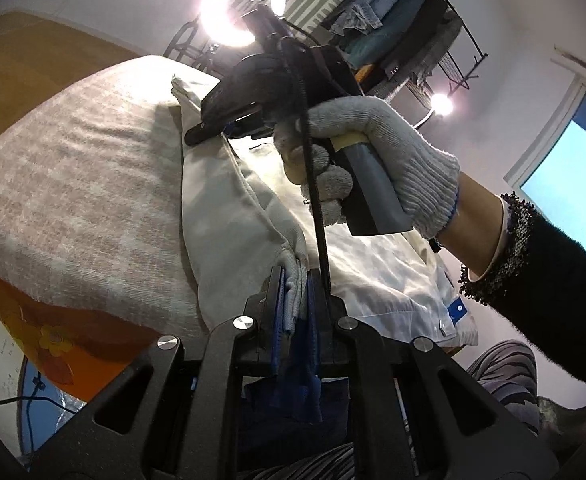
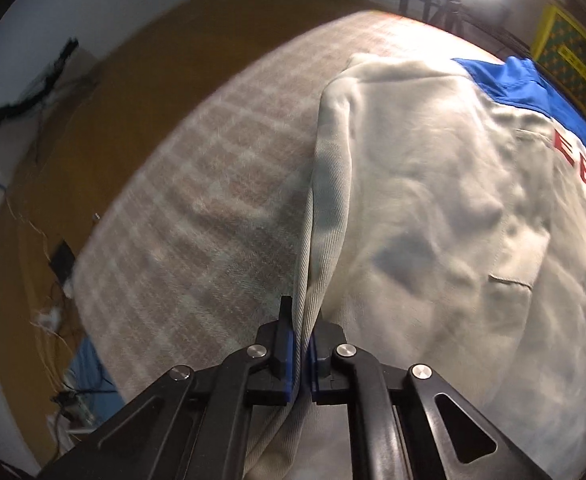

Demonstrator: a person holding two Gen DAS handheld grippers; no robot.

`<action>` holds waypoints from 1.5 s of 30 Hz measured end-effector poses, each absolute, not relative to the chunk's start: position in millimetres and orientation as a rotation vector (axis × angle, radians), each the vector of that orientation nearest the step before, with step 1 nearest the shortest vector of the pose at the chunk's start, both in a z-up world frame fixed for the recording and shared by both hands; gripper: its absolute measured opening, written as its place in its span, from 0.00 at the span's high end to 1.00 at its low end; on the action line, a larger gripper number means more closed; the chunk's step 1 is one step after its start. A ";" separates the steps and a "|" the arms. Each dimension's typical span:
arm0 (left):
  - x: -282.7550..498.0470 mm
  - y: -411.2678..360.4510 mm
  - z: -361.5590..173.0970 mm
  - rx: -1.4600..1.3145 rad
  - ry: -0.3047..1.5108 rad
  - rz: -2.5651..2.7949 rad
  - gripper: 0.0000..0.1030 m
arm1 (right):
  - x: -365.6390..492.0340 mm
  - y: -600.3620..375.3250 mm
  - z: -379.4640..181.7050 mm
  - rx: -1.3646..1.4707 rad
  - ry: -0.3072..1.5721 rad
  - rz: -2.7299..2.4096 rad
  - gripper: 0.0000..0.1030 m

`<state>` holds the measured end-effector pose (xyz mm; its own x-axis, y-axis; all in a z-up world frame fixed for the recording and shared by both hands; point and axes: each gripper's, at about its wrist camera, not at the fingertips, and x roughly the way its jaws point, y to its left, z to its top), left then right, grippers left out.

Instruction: Fold large clothes

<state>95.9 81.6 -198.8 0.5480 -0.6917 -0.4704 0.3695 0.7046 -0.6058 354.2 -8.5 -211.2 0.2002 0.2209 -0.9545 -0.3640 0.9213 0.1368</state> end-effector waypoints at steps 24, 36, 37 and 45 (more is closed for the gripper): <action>68.0 -45.3 -171.0 -0.184 0.826 -0.796 0.92 | 293.4 -248.9 -174.4 0.512 1.085 0.314 0.98; 31.4 9.2 -138.0 -0.150 0.815 -0.752 0.92 | 299.4 -264.3 -198.5 0.380 1.159 0.218 0.75; 30.4 17.5 -135.2 -0.159 0.809 -0.736 0.92 | 295.6 -266.3 -192.2 0.369 1.148 0.220 0.68; 53.6 105.2 -90.7 -0.307 0.694 -0.527 0.92 | 242.3 -282.9 -130.1 0.363 1.074 0.278 0.63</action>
